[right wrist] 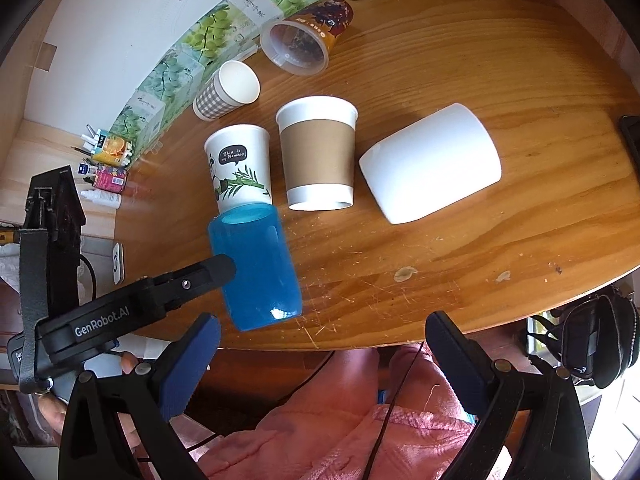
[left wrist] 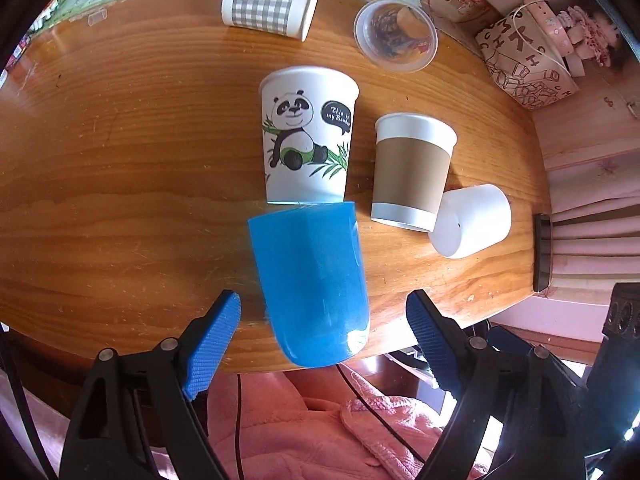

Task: Flip cup upright
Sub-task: 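Pass the blue cup from the left tool into the right tool's fingers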

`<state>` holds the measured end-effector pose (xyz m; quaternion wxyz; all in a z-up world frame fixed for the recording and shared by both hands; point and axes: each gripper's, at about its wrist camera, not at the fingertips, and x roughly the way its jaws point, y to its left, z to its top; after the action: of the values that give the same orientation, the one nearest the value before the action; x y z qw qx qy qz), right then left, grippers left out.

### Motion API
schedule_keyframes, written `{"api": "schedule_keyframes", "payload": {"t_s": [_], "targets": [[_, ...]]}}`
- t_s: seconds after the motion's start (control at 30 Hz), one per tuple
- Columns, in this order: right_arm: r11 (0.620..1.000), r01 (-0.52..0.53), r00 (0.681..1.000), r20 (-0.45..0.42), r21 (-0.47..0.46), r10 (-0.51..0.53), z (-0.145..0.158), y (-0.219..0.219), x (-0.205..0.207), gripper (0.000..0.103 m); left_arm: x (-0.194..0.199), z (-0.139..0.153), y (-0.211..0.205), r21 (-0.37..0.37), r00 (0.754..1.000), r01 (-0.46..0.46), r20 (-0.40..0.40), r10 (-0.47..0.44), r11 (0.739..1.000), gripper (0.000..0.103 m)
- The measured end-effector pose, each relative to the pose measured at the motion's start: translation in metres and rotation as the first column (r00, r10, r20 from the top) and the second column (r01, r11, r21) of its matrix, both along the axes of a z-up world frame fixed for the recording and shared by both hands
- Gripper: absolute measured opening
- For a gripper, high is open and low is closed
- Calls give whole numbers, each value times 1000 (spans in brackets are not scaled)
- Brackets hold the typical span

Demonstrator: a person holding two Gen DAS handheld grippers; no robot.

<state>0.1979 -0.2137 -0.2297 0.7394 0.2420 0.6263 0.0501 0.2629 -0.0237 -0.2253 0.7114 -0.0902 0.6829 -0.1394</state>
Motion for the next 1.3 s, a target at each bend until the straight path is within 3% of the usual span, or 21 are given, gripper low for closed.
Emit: {"api": "schedule_keyframes", "payload": {"t_s": [0.37,0.67,0.87,1.03,1.3], "targets": [[998,-65,998,-5,15,65,-5,44,13,103,-1,21,36,-25,987,-14,158,18,1000,87],[992,-122,991,60,-28,123,-10,81,35,103,1,34,76,3,951,-37,308,35,999,87],[997,-73,996,42,1,73,-25,88,51,103,1,35,93,1,929,-40,368,37,999,87],[994,-64,996,62,-86,69,-29,97,58,103,3,35,105,20,920,-22,392,12,1000,87],[991,-68,996,42,-114,74,-49,110,69,99,11,28,120,15,932,13,363,-18,1000,87]]}}
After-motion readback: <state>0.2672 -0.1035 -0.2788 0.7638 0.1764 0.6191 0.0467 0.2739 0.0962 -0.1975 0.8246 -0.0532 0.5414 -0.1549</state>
